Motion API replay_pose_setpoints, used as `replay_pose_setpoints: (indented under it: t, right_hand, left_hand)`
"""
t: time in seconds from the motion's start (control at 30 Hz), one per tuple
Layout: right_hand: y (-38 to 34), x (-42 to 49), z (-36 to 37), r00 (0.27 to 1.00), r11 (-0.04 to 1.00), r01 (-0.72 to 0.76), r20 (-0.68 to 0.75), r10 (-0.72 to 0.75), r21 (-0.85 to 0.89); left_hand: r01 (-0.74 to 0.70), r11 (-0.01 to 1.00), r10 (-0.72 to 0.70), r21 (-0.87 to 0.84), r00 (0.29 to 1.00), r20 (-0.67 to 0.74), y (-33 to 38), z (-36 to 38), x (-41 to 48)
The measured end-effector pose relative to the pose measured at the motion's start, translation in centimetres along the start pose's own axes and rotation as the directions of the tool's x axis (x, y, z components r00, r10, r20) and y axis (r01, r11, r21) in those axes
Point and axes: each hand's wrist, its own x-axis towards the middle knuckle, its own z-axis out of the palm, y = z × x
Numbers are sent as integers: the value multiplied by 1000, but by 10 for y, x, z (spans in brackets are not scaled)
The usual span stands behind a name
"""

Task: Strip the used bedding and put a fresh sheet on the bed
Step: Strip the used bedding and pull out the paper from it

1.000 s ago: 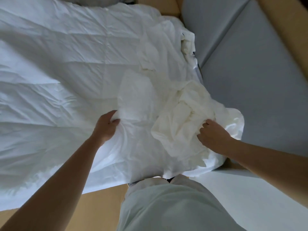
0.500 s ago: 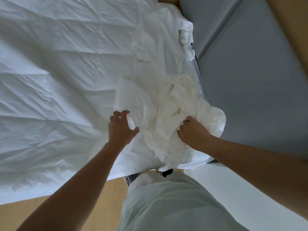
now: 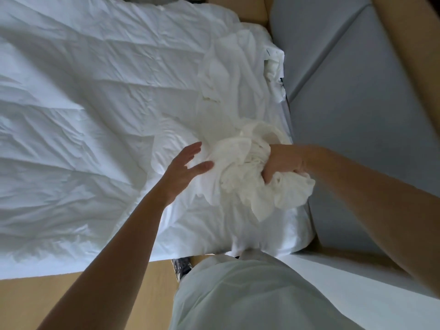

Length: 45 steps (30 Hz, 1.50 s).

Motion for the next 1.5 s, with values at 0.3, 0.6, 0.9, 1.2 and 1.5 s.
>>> replay_pose_setpoints:
  t: [0.3,0.6,0.9,1.2,1.5]
  right_hand:
    - [-34,-27,-45,905,998,68,422,-62,1]
    - [-45,-41,-77,960,947,213,233,-156,-241]
    - [-54,-28,-54,762,603,197,-266,-590,-773]
    - [-31,-39,11,573,813,186,-611,-546,-552]
    - [8,-70,84,743,840,32,-575,342,541]
  left_hand:
    - [56,966,-18,-252,988,150,69,48,23]
    - [233,966,-139,-109,830,539,124,55,50]
    - [-343,911,276,227,919,283,118,65,26]
    - [-328,847,428,419,887,-171,62,51,1]
    - [-626,177,873,759,457,174,36,71,19]
